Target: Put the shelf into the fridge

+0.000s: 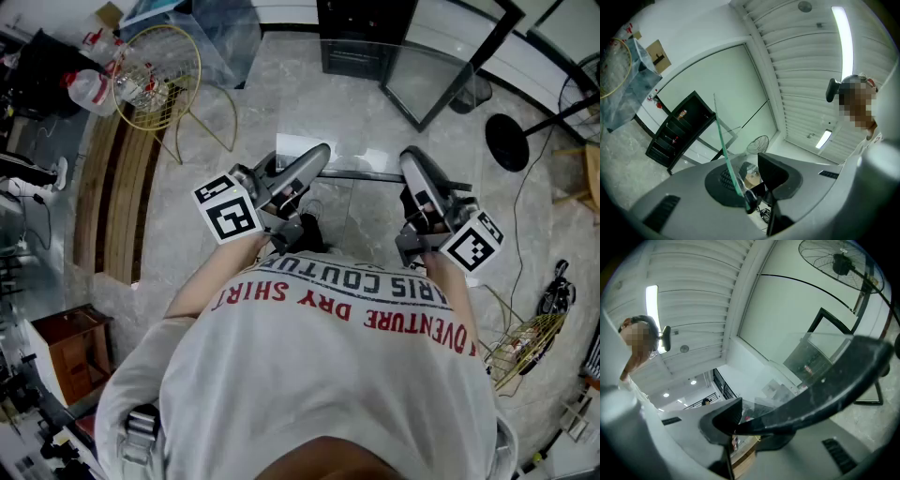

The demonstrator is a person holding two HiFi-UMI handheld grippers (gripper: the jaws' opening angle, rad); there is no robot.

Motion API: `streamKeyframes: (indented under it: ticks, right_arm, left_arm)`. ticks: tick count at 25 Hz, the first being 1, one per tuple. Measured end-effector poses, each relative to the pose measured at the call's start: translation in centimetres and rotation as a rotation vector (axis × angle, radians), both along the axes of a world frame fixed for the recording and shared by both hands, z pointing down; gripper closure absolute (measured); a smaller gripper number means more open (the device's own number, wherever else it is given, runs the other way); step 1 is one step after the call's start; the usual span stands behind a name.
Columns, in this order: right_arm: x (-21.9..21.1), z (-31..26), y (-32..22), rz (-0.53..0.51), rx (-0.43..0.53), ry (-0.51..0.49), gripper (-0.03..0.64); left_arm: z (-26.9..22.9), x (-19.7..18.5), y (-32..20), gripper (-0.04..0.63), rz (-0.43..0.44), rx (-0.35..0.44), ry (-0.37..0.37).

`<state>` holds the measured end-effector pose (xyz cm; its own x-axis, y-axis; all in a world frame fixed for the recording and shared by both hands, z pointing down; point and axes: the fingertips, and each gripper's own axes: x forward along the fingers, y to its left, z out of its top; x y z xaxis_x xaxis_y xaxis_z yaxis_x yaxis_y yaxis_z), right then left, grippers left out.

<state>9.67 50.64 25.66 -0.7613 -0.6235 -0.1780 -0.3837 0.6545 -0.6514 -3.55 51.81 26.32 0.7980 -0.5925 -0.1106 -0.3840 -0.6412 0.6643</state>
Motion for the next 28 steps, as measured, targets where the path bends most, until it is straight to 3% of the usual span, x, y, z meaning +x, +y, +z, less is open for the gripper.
streamKeyframes:
  ticks: [18, 28]
  right_arm:
    - [2.0, -0.9, -1.1, 0.019, 0.011, 0.013, 0.529]
    - [2.3, 0.7, -4.1, 0.032, -0.009, 0.007, 0.529]
  left_arm:
    - [-0.9, 2.0, -1.4, 0.489, 0.016, 0.004, -0.005]
    - [0.6, 2.4, -4.6, 0.489, 0.029, -0.01, -0.005]
